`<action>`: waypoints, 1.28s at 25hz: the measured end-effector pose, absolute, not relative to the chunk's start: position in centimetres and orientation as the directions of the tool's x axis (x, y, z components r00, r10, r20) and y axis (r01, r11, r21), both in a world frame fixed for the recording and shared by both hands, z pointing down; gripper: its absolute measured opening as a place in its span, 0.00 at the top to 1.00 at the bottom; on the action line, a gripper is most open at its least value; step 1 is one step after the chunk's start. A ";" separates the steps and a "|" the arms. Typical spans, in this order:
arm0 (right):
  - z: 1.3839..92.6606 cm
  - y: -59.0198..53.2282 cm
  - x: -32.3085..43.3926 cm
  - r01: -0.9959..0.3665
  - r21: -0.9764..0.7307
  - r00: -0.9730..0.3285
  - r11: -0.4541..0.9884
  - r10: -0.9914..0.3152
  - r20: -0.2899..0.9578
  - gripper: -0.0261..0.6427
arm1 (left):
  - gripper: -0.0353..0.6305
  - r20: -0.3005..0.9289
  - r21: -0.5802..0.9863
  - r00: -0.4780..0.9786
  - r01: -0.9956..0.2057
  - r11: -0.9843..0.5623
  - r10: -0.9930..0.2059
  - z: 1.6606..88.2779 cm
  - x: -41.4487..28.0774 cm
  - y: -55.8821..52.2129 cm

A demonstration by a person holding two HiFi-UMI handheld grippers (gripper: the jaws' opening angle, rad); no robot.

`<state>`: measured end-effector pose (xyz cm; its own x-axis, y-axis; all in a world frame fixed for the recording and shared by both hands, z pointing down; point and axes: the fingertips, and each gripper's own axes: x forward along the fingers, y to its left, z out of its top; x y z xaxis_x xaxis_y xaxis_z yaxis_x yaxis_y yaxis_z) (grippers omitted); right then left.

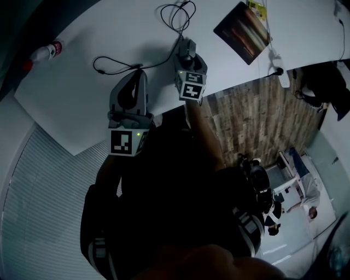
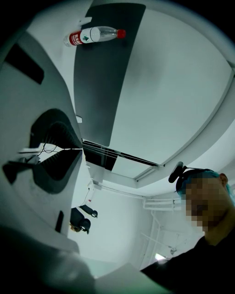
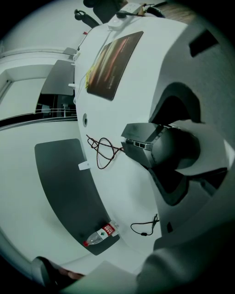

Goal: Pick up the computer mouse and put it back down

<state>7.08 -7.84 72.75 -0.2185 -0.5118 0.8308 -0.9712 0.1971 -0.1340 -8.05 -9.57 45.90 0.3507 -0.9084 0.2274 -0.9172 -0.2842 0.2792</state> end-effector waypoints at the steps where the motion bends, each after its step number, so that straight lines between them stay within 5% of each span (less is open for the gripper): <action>1: 72.7 -7.8 7.1 -0.971 -0.133 -0.219 0.199 -0.512 0.831 0.54 | 0.94 0.227 0.279 0.350 -0.918 -0.283 -0.909 45.9 -8.0 -9.5; 32: 66.9 -7.3 7.7 -0.959 -0.126 -0.263 0.255 -0.625 0.735 0.54 | 0.94 0.210 0.263 0.335 -0.924 -0.277 -0.919 43.3 -7.2 -6.5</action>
<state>7.71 -7.35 66.88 -0.2633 -0.6246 0.7352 -0.9586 0.2553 -0.1264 -7.19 -6.51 43.28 0.3346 -0.9187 0.2097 -0.9244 -0.2767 0.2625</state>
